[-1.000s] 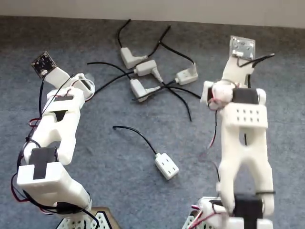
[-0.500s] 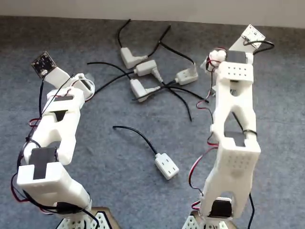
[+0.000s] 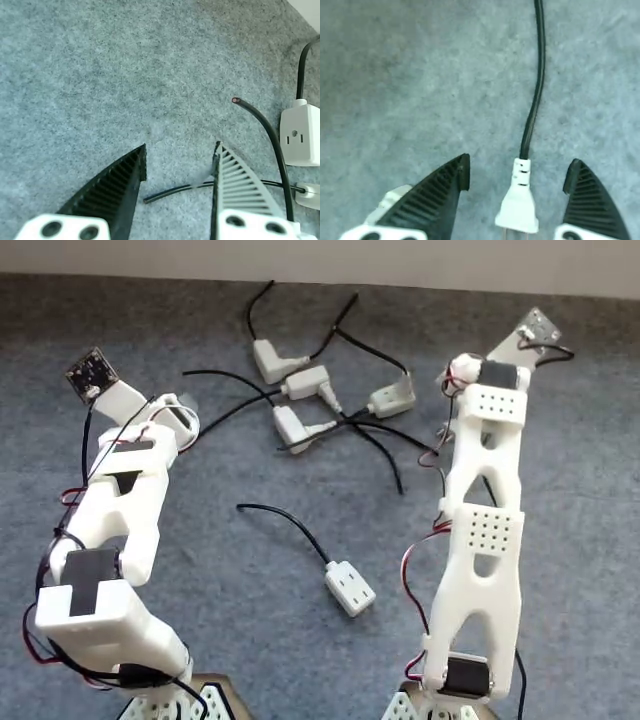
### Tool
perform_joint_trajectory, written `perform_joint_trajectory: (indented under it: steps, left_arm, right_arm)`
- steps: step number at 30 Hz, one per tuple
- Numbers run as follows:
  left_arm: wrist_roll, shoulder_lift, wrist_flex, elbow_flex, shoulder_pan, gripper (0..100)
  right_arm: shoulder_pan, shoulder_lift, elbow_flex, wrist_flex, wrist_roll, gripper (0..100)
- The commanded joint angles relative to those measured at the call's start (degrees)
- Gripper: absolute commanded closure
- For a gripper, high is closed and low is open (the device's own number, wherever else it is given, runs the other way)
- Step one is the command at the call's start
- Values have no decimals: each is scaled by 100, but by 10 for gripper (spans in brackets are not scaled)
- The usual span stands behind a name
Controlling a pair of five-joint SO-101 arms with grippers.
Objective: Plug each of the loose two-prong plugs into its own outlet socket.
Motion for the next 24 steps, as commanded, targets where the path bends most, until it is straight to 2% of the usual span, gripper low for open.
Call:
perform_joint_trajectory:
  steps: [1, 4, 6, 10, 13, 17, 21, 24]
  left_arm:
    - [18, -75, -132, -233, 13, 776]
    - [18, -66, -132, -233, 13, 776]
    - [18, -66, -132, -233, 13, 776]
    - [18, -66, -132, -233, 13, 776]
    - [18, -66, -132, -233, 13, 776]
    - [18, -66, -132, -233, 22, 776]
    - [18, -66, -132, -233, 22, 776]
    - [18, -66, -132, -224, 22, 776]
  right_arm:
    - [-22, 13, -330, -233, -70, 703]
    - [-154, 242, -119, -462, -70, 715]
    - [-189, 321, 22, -400, -70, 776]
    - [-163, 207, 84, 286, -44, 907]
    - [-163, 163, 110, 884, -18, 923]
    - [-277, 163, 110, 1675, 888, 928]
    - [-286, 154, 66, 2563, 1618, 984]
    - [-4, -75, 119, 2651, 2075, 987]
